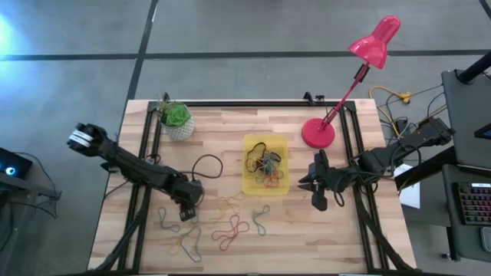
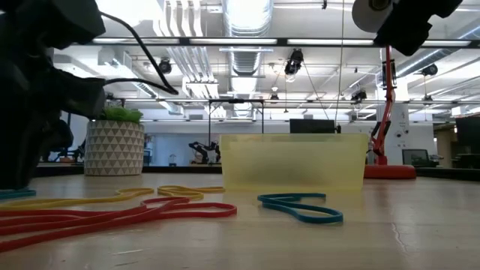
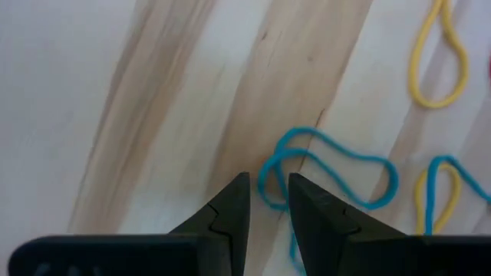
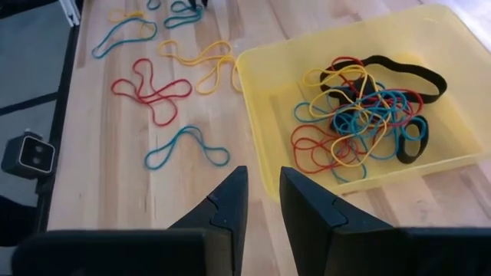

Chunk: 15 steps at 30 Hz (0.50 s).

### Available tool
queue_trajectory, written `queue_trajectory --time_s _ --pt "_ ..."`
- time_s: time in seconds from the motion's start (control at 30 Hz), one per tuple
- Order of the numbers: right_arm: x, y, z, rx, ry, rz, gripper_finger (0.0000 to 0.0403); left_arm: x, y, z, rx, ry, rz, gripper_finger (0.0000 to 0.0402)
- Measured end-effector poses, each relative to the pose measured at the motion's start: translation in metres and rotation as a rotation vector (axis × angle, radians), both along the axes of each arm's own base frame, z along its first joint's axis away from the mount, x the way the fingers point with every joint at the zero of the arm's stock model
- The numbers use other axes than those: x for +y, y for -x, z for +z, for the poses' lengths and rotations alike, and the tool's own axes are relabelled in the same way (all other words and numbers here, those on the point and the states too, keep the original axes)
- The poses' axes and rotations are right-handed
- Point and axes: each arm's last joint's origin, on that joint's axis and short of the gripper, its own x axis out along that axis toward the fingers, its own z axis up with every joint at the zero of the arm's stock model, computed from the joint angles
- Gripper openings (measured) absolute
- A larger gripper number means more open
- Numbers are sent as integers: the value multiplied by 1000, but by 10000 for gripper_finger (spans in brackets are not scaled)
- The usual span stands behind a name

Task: Pick and place rubber bands into bin
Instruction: Put the blue rubber band into the bin

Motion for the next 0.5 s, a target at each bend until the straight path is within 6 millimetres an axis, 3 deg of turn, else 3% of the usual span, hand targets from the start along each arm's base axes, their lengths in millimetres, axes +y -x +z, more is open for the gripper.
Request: queue_trajectory --time_s 0.5 --pt "-1 1 -7 17 5 -3 68 -12 -18 -17 54 -8 -15 70"
